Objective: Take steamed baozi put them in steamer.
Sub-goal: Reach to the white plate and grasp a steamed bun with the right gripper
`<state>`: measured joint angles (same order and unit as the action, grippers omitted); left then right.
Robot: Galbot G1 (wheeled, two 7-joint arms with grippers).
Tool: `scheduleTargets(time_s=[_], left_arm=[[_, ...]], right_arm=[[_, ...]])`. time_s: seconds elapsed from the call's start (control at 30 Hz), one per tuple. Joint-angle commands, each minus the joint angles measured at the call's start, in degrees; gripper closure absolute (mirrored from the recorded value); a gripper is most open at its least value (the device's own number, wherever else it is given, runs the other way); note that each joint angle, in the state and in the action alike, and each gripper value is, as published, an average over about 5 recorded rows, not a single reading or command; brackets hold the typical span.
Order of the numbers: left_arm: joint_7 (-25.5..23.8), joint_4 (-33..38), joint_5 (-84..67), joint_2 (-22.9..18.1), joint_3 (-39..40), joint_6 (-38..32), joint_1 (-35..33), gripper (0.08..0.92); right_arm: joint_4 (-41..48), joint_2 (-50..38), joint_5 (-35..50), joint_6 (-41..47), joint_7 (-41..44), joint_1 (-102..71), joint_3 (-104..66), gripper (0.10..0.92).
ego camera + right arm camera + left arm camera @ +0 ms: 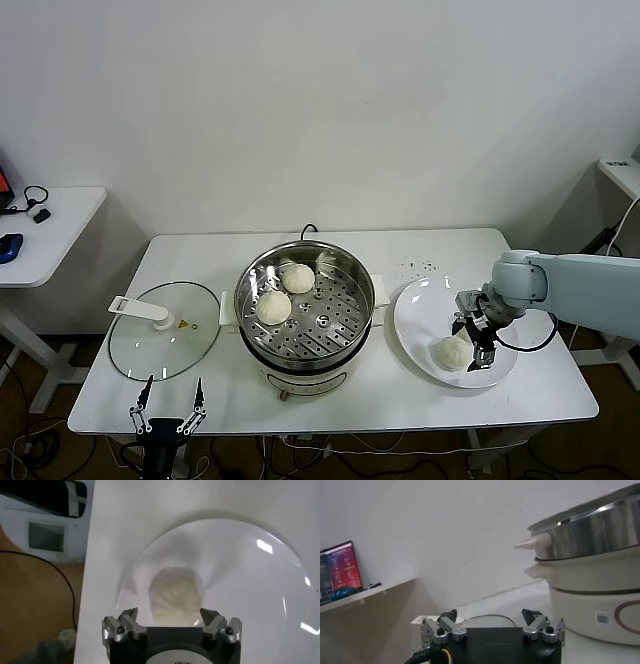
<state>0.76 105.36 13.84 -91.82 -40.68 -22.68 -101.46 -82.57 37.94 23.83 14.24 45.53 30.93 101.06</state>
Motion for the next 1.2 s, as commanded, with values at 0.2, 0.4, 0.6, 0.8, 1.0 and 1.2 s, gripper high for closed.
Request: scheduleTargets(time_s=[0.2,0.4,0.6,0.8,1.0,1.2], left_arm=[[0.2,0.1,0.3,0.0,0.2,-0.2,-0.1,0.177],[0.3,-0.1,0.3,0.0,0.1,-0.4,-0.3,0.177],[0.3,0.0,0.3,0.0,0.0,-0.3,-0.1,0.177],[0.3,-0.1,0.4,-0.1,0.1,-0.3,0.0,0.177],[0.3,-0.1,0.4,-0.2,0.0,-0.2,0.0,0.177],[0.3,-0.1,0.5,-0.2,-0.1,-0.2,0.1,0.177]], right_arm=[[1.7,-0.1,-3.1,-0.3,-1.5,-5.8,-5.6,0.203],[1.8,-0.3,-3.6,-0.2,-1.6,-6.6,-6.0,0.203],[2.2,-0.3,-3.8,-0.1,-1.3,-6.7,-6.3,0.203],[2.4,-0.1,-3.7,-0.1,-0.9,-6.6,-6.5,0.274],[2.3,0.2,-3.5,-0.1,-0.7,-5.8,-6.3,0.402],[0.1,-0.2,-3.2,-0.8,0.0,-0.9,-3.4,0.414]])
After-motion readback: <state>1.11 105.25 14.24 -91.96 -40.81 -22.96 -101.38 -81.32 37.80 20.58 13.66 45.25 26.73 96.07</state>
